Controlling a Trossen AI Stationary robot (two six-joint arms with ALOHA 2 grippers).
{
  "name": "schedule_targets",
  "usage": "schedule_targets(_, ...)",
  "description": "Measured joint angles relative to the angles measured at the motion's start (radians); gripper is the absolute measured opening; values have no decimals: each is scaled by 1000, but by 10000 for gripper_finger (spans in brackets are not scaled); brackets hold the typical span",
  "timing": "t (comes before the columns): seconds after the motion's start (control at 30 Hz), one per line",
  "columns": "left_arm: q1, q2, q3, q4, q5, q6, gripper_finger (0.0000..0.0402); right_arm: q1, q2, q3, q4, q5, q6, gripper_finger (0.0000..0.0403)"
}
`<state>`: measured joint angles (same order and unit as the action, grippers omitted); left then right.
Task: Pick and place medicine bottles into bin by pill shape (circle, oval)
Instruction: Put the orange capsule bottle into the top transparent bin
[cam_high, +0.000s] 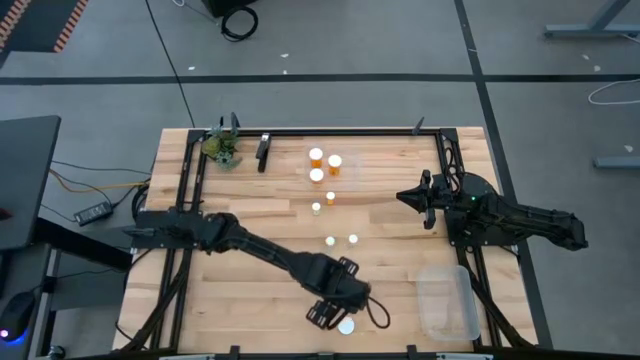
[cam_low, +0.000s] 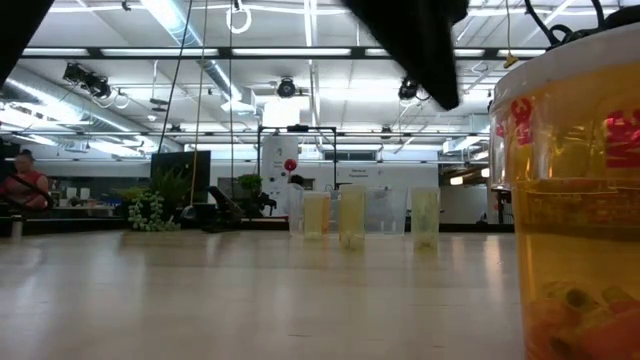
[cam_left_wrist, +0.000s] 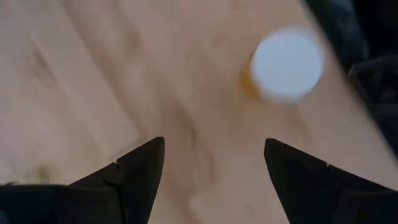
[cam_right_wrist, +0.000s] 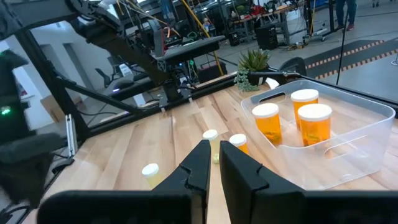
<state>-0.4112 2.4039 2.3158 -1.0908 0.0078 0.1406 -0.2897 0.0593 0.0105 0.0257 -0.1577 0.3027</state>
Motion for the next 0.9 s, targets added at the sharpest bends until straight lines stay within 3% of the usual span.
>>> schedule_targets(0.37, -56, 85, -1, -12, -8, -74, 286, 0, 14, 0, 0, 2, 0, 41)
schedule_targets(0.9, -67, 96, 0, 40, -14, -105, 287, 0, 22, 0, -1, 8, 0, 41)
